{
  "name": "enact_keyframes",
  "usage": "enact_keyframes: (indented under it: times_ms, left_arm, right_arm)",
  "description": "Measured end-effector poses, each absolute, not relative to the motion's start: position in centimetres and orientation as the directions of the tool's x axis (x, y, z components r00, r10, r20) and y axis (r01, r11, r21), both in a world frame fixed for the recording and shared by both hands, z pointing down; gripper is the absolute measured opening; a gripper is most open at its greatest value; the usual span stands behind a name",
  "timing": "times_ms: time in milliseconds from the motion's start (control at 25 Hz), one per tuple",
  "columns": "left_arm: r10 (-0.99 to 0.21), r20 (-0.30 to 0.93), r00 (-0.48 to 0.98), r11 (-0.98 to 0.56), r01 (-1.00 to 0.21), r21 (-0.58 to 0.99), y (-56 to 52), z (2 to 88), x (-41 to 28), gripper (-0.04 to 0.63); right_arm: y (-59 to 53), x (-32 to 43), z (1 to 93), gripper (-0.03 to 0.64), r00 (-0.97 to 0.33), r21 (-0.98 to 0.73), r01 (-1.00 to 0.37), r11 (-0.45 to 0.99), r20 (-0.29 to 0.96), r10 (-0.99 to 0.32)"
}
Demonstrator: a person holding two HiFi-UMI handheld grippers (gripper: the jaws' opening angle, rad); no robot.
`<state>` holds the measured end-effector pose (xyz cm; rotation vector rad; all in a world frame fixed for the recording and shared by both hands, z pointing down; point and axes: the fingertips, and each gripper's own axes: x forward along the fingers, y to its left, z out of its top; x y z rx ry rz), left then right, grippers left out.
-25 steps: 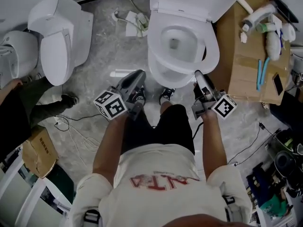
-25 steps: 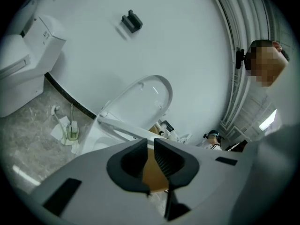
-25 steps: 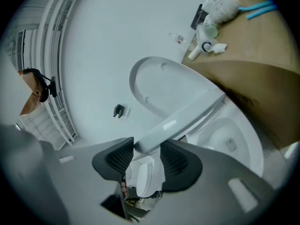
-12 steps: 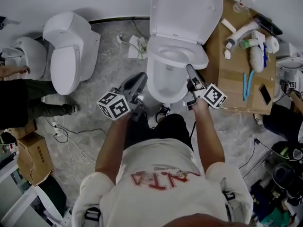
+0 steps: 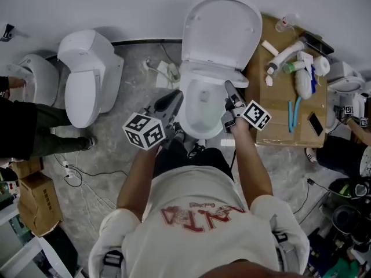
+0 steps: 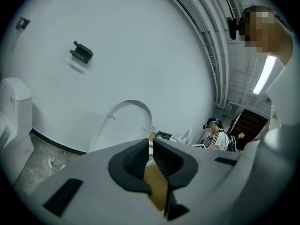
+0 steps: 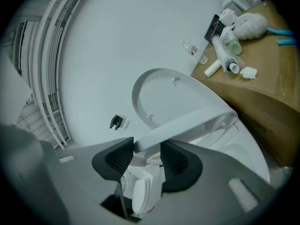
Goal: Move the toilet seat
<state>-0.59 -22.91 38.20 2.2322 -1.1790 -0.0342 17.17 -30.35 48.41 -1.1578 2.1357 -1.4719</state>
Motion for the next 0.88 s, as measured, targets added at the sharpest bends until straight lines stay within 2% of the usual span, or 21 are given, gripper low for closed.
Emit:
enact_keyframes:
  times_ms: [880]
  left_arm:
    - [-0.718,0.201,0.667,-0.501,-0.695,0.515,-31.5,35.3,-1.9,0.032]
  right_arm:
    - [-42.7,18.1,44.8,0.180,-0.523,-0.893,-0.436,0.111,0.151,-0.839]
